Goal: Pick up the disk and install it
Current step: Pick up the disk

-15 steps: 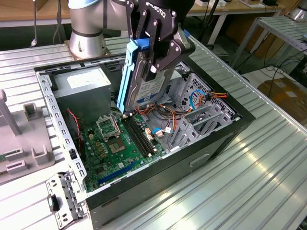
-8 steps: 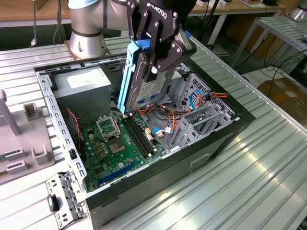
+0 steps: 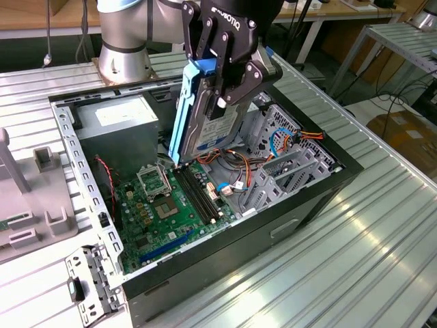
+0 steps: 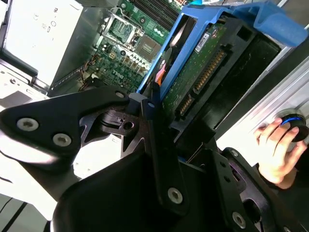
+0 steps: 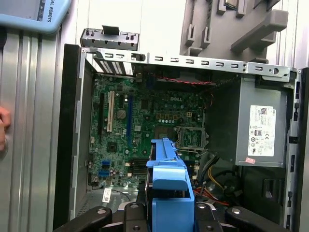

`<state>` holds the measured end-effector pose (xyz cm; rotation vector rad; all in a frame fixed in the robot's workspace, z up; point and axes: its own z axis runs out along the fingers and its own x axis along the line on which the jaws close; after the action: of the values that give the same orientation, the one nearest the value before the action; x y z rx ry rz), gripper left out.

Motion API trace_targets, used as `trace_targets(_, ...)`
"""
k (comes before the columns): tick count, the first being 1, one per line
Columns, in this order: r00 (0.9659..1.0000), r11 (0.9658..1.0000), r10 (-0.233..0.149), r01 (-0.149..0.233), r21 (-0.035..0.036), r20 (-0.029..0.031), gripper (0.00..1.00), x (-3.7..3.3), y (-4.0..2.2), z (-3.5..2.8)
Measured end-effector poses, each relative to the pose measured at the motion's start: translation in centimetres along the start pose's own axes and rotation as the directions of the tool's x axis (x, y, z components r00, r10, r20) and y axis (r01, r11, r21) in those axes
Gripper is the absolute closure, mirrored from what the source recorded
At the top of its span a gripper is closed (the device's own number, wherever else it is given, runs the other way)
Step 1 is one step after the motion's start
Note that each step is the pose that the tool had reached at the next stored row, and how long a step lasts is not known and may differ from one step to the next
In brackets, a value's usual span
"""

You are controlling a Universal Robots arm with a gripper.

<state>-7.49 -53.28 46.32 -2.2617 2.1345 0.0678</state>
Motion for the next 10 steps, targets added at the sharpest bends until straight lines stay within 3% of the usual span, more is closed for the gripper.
trace_targets(10,1.0000,1.0000,0.000,0.000,0.0000,0.0002,0.64,0.55,0.03,0.04)
